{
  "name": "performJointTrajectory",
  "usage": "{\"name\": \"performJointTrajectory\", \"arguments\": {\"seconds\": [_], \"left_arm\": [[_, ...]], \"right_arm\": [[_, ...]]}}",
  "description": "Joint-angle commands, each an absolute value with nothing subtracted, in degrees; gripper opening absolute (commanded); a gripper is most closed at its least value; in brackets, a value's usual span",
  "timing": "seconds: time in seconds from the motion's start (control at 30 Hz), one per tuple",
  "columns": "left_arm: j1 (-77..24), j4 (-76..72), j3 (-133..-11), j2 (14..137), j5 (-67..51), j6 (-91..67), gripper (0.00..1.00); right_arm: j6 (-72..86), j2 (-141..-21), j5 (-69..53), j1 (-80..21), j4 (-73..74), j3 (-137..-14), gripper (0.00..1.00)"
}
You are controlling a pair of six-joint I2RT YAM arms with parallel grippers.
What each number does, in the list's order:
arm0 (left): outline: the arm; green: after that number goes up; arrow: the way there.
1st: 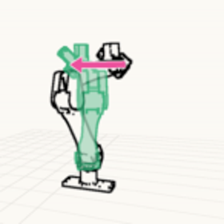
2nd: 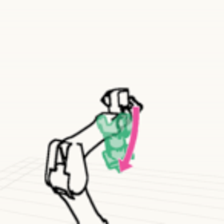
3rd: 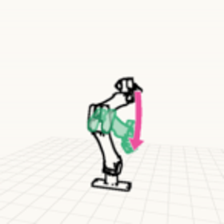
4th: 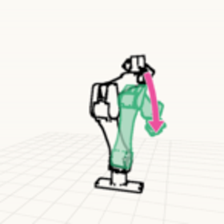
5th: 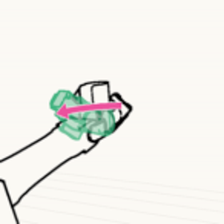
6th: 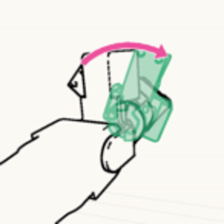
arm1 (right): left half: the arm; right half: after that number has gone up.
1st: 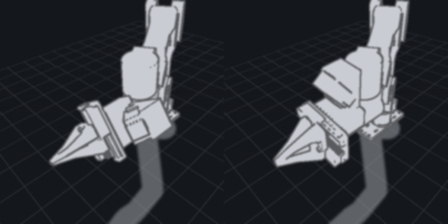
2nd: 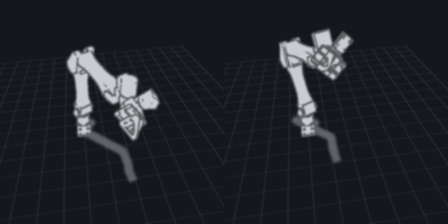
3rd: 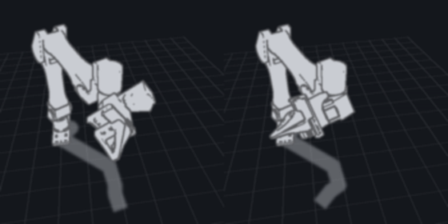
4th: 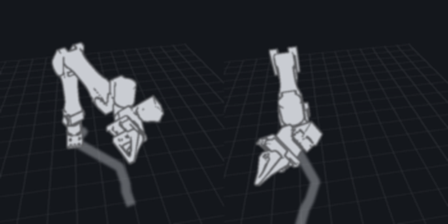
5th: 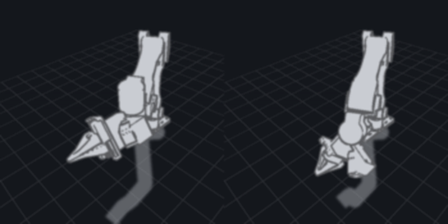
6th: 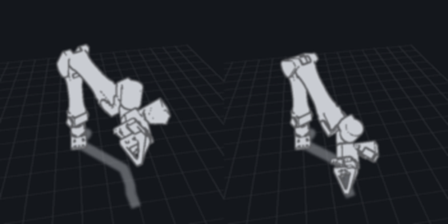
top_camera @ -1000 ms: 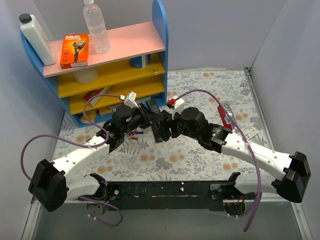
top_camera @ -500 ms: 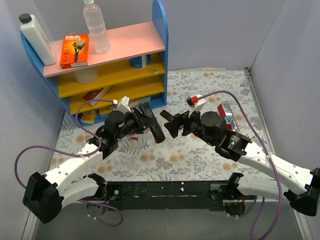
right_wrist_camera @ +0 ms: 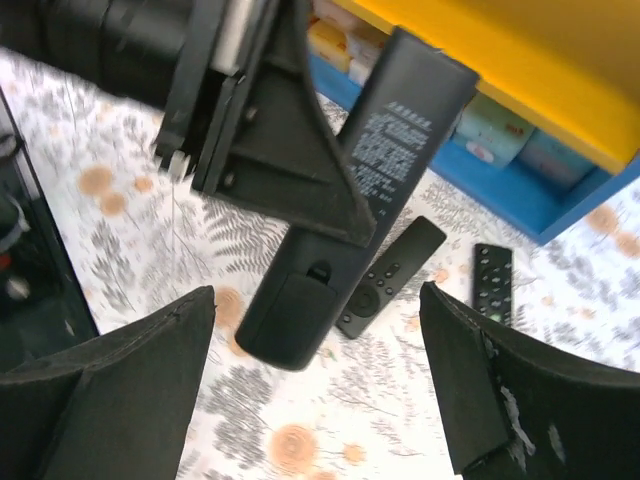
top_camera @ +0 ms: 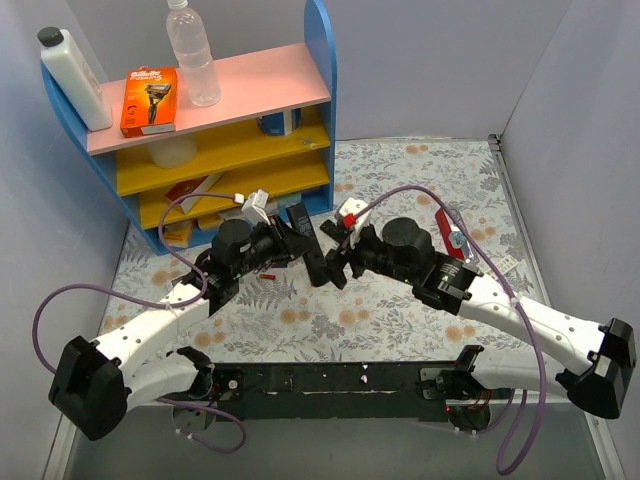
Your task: Load the batteries into the remote control
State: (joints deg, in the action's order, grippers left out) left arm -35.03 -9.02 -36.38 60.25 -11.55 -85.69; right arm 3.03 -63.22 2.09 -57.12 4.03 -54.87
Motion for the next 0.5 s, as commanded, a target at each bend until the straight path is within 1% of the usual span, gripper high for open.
{"name": "performJointTrajectory", "arguments": {"seconds": [0.0, 0.03, 0.13, 0.3, 0.47], "left_arm": [[-34.9, -9.7, -40.4, 60.5, -15.7, -80.6, 0.0], [-34.9, -9.3, -40.7, 60.6, -16.3, -80.1, 0.0], [-34.9, -9.1, -42.1, 61.4, -18.8, -78.0, 0.0], [-34.9, -8.5, -44.6, 62.7, -22.9, -75.8, 0.0], [-34.9, -7.7, -46.1, 63.5, -24.7, -74.6, 0.0]], "right_arm": [[-18.4, -58.3, -7.1, -56.8, -2.1, -50.9, 0.89], [-21.5, -58.3, -11.1, -56.5, -0.5, -51.3, 0.88], [-26.4, -60.5, -16.2, -56.2, 7.9, -54.8, 0.88], [-29.7, -61.6, -18.1, -56.2, 9.9, -55.4, 0.88], [-31.0, -62.8, -19.2, -56.2, 11.7, -56.8, 0.88]]}}
